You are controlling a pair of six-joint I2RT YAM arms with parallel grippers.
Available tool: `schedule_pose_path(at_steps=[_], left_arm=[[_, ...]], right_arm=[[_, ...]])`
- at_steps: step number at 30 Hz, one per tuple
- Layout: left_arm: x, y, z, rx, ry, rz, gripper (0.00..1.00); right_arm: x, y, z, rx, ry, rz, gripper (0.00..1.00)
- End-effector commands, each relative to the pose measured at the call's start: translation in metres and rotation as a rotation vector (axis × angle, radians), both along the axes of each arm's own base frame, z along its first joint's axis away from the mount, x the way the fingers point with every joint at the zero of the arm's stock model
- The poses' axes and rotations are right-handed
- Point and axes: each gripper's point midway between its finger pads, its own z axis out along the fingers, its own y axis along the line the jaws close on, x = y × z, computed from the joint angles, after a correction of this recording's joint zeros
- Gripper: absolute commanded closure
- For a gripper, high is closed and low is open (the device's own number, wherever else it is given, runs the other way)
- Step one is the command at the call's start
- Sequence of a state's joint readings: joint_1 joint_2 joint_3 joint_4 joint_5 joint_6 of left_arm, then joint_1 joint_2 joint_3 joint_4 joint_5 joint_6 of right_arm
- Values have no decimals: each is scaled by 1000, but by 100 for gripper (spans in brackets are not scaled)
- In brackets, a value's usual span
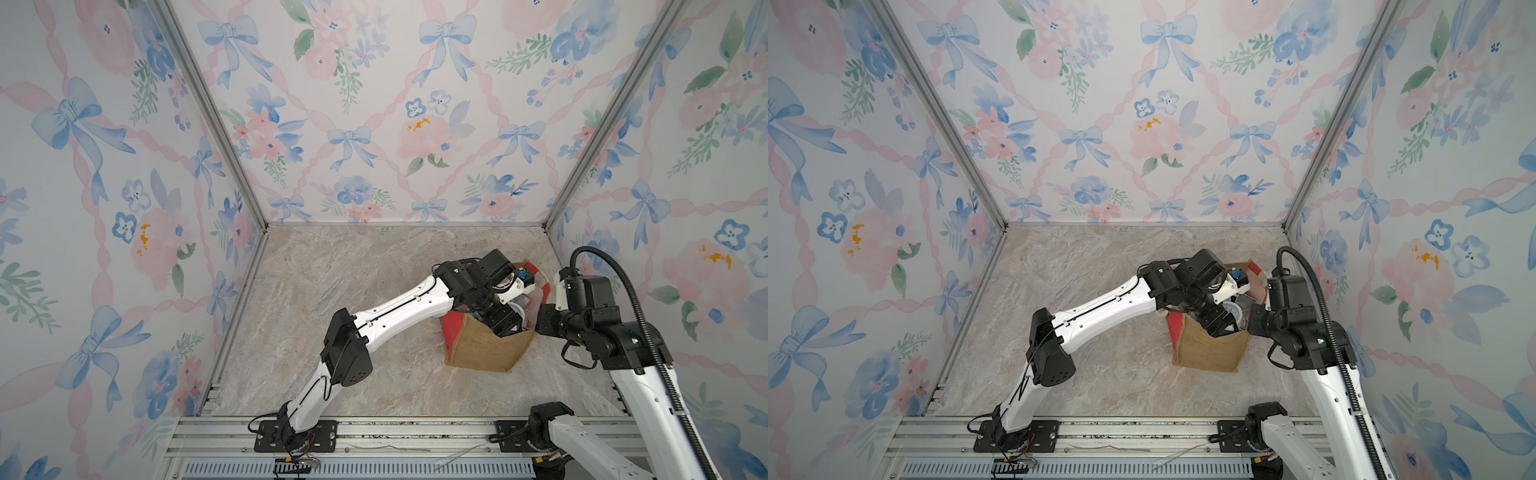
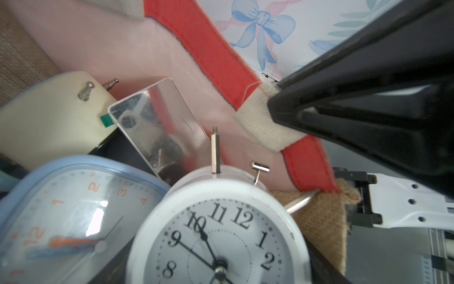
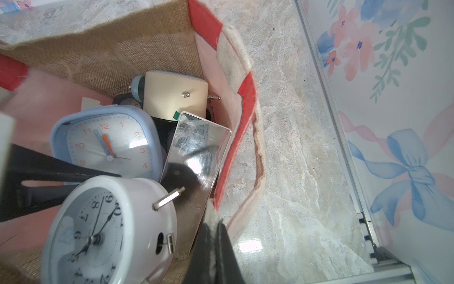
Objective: Put the alarm clock into the canvas bag
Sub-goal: Place the alarm at the canvas bag.
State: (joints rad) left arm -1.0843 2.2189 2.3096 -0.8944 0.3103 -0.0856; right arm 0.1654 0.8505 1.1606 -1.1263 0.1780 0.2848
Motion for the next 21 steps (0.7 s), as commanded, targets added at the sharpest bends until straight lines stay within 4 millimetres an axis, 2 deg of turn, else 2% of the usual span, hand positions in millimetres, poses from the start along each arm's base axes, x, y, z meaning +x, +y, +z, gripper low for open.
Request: schedule_pose_path(at_steps=[1,6,13,17,21], left_arm=[[21,35,-73,301,-51,60,43],[41,43,-97,390,-116,112,44],[76,55,-98,409,-148,237,40],[55,37,-81,312,-84,128,28],[50,25,-41,200,-79,107,11]], right_arm=[[6,-6,27,6,-106,-35,100],[6,-6,28,8,-109,-38,100],[6,-6,31,12,-114,-36,100],[6,-6,31,14,-112,-36,100],[7,-5,30,19,-110,-36,100]])
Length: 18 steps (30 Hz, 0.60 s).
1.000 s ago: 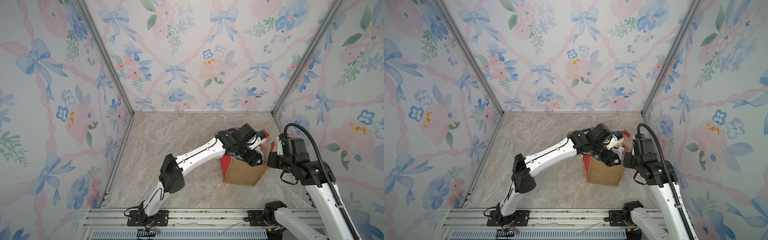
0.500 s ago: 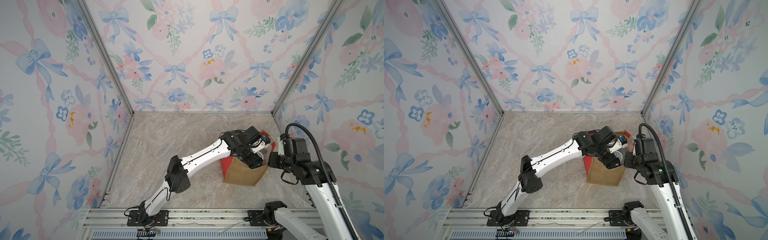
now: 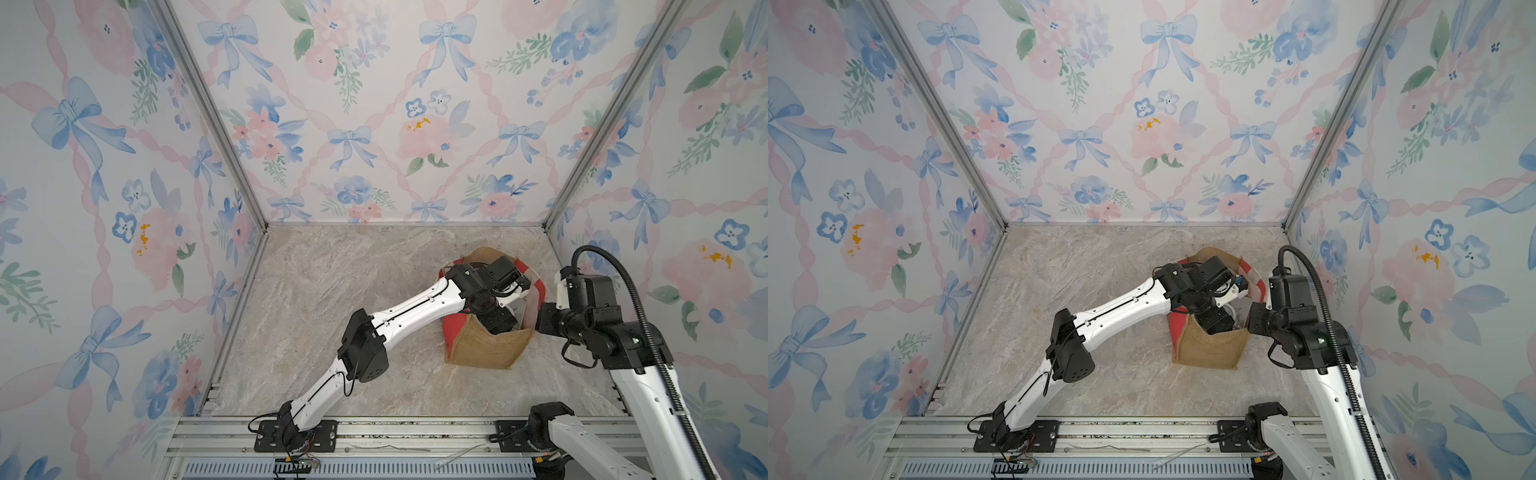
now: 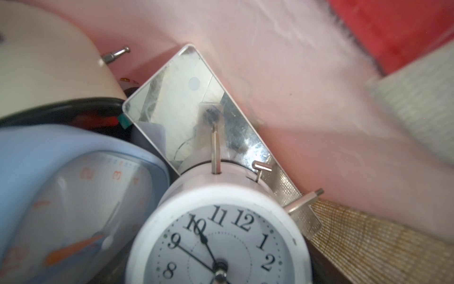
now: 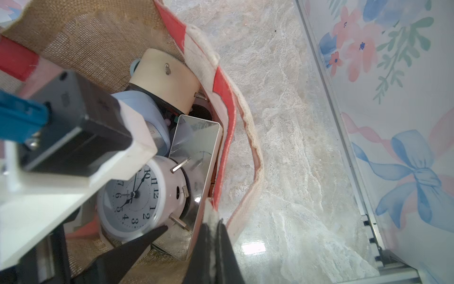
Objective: Put the alarm clock into the canvas bag
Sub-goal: Place the alarm at the canvas bag.
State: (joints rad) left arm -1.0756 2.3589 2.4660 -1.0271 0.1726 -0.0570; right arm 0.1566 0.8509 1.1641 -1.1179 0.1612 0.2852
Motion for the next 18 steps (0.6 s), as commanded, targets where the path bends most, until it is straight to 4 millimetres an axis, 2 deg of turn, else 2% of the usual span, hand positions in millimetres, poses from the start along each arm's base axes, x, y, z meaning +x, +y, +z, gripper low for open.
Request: schedule_pose_path(at_steps=[1,2,6,10,14,18], left_arm=[[21,17,14,9,-18,40,7],[21,16,26,-22,-19,42,5],[25,18,78,-144,-35,69,3],[45,35,106,-184,-80,173,5],[78,66,105,-139,-116,350,7],[112,110,80,-21,-158,522,9]], right_arm=[[6,-5,27,6,-98,-35,100],[7,-5,26,7,-96,-34,100],[10,-4,24,11,-86,-32,87],[15,-3,23,16,-77,-29,74],[21,-5,23,9,-72,-32,64],[31,-11,22,-4,-56,-50,56]])
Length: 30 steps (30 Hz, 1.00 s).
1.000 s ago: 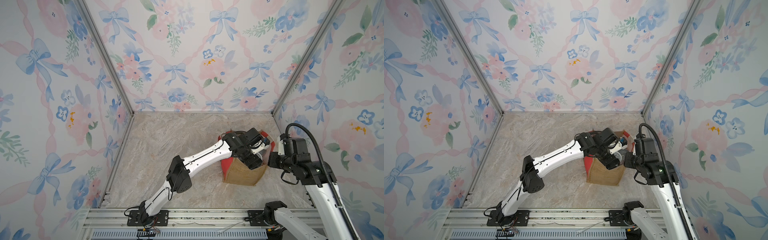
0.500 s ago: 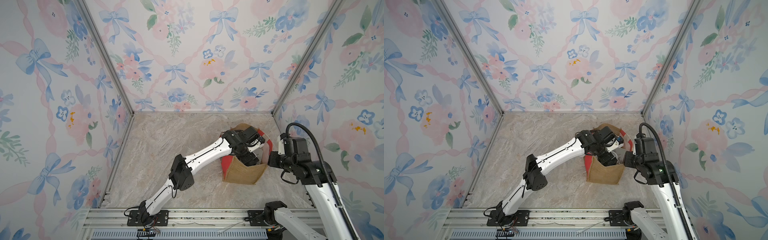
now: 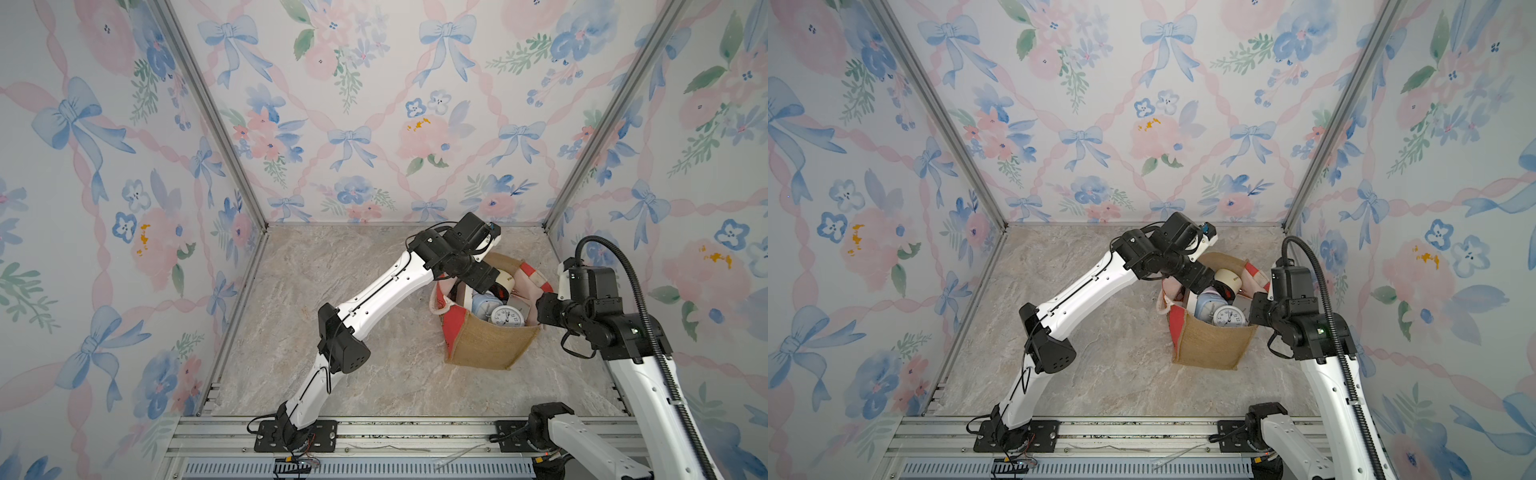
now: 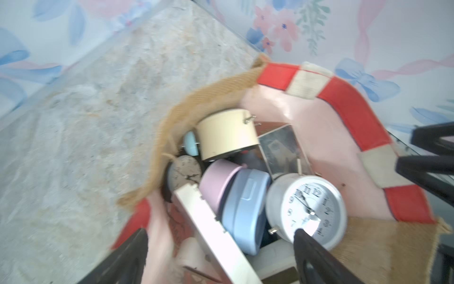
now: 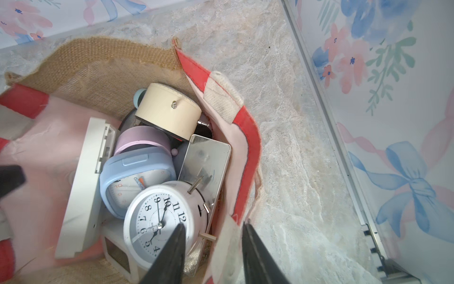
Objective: Put the alarm clock into the canvas bag
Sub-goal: Place the alarm at the canvas bag, then move the canvas bag to the center of the board.
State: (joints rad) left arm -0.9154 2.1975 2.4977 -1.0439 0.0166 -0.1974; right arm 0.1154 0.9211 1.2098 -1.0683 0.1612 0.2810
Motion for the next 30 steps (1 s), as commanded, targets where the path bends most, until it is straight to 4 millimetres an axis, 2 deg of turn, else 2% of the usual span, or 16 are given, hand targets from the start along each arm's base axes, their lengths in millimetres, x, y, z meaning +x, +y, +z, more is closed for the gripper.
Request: schedule_pose_path(at_steps=[1,4,7,9,13,16,20,23,27,28,30], left_arm=[[29,44,-24,119,-14,205,9],[39,70,-39,171,2,296,8],[39,79,-53,185,46,315,8],[34,72,-61,175,88,278,13],[21,49,-78,132,177,187,33],[21,44,-85,133,193,179,45],[20,41,-83,117,196,171,60],[20,42,-79,110,189,170,74],[28,52,-74,98,173,205,100],[30,56,-72,92,167,217,100],[35,65,-65,77,152,244,100]], right_arm=[[11,-8,10,-10,-25,-22,54],[18,-15,7,-14,-4,-50,46],[23,-18,4,-12,13,-68,42],[26,-19,0,-5,26,-75,41],[29,-20,-7,10,51,-91,41],[29,-22,-10,13,52,-107,42],[31,-27,-18,17,57,-138,43],[38,-25,-25,29,66,-138,55],[48,-14,-16,59,27,-115,91],[51,-9,-12,56,13,-100,99],[56,5,-7,43,5,-57,100]])
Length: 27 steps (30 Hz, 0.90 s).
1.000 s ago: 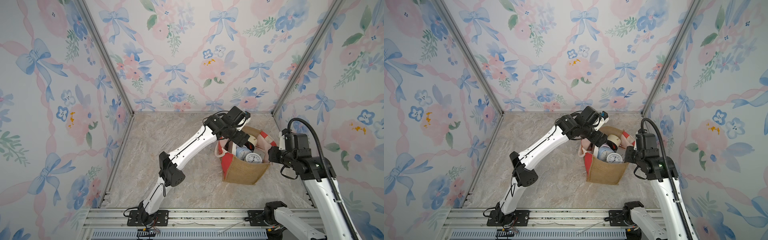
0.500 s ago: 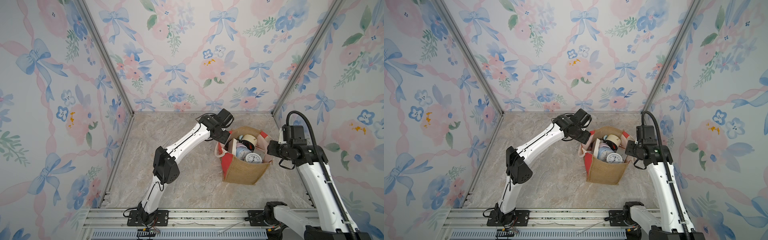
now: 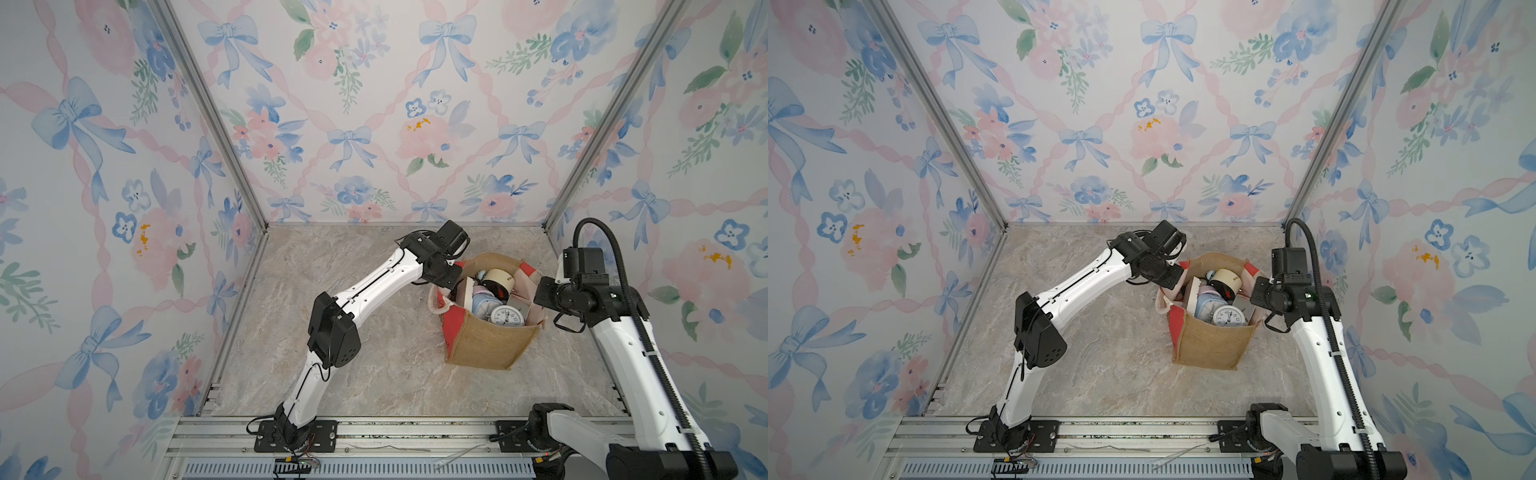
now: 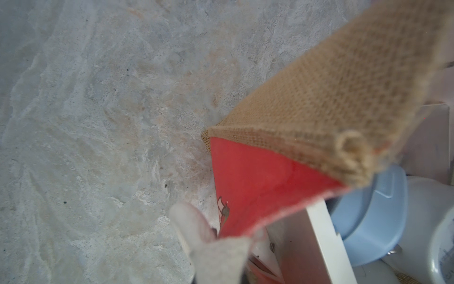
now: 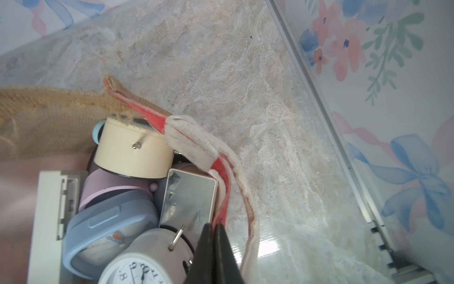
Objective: Put the alarm clock into the canvas bag
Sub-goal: Move the canvas bag to the center of the board.
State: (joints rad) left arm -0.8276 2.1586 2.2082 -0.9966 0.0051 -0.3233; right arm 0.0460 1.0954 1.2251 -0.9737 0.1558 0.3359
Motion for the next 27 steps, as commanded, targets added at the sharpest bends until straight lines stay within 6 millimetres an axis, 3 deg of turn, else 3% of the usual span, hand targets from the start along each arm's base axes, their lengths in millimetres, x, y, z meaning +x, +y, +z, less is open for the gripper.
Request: schedule_pose_path(at_steps=[1,7,12,18,21,26,27], left_arm=[[13,21,20,-34,-42,60,100],[22,69,40,-58,-72,138,100],[26,133,50,-69,-86,245,100],[21,196,56,-88,-88,335,100],[22,212,49,-101,-70,349,100],[31,218,35,-102,-44,345,99],[32,219,33,-99,-41,348,95]], right_arm=[[14,27,15,11,-51,72,100],[32,89,25,26,-71,210,100],[46,147,33,48,-96,317,100],[57,203,35,75,-104,403,100],[59,215,34,71,-102,414,100],[62,219,33,79,-110,413,100],[62,218,34,79,-112,414,100]])
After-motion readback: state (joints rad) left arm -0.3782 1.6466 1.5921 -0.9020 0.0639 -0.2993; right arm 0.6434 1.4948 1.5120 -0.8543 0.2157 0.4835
